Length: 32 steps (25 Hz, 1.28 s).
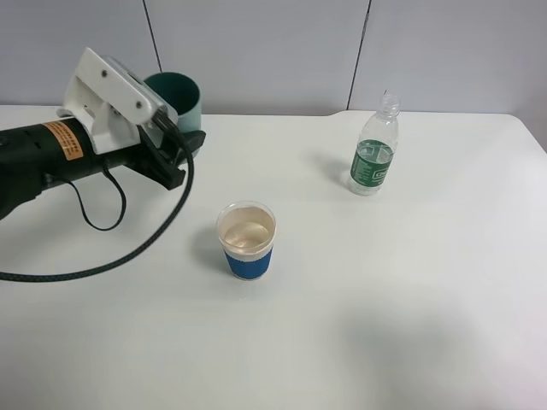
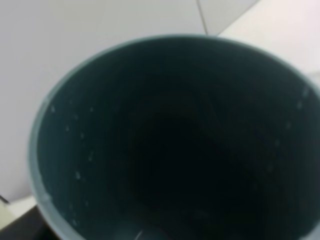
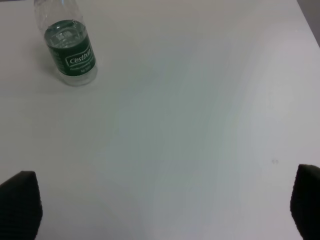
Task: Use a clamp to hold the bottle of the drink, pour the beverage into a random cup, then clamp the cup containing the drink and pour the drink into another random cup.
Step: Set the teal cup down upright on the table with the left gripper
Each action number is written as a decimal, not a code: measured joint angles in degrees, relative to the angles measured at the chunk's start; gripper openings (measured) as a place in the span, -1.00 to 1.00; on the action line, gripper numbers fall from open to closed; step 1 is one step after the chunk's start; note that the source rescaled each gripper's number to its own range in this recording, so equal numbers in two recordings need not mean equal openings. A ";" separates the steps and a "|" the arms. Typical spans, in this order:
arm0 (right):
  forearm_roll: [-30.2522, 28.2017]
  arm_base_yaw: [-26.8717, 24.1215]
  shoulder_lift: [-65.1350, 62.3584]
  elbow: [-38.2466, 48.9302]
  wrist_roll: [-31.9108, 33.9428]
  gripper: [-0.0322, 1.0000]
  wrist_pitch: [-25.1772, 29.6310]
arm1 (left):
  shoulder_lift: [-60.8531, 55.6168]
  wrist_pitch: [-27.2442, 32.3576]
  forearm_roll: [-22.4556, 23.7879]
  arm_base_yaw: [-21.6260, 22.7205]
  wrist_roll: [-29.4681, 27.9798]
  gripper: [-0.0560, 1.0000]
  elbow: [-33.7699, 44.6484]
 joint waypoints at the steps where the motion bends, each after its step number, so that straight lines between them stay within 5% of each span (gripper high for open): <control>1: 0.00 0.00 0.00 0.00 0.00 1.00 0.00 | 0.00 -0.86 3.40 2.34 -4.40 -0.85 0.00; 4: 0.00 0.00 0.00 0.00 0.00 1.00 0.00 | 0.28 -3.81 12.05 8.62 -13.55 -0.85 0.00; 8: 0.00 0.00 0.00 0.00 0.00 1.00 0.00 | 2.39 -8.64 18.42 15.25 -17.22 -0.85 0.00; 14: 0.00 0.00 0.00 0.00 0.00 1.00 0.00 | 7.79 -11.42 19.16 17.92 -16.60 -0.85 -0.05; 22: 0.00 0.00 0.00 0.00 0.00 1.00 0.00 | 18.20 -22.77 19.45 17.92 -10.61 -0.85 0.24; 32: 0.00 0.00 0.00 0.00 0.00 1.00 0.00 | 26.95 -24.83 19.45 17.92 -5.00 -0.85 0.20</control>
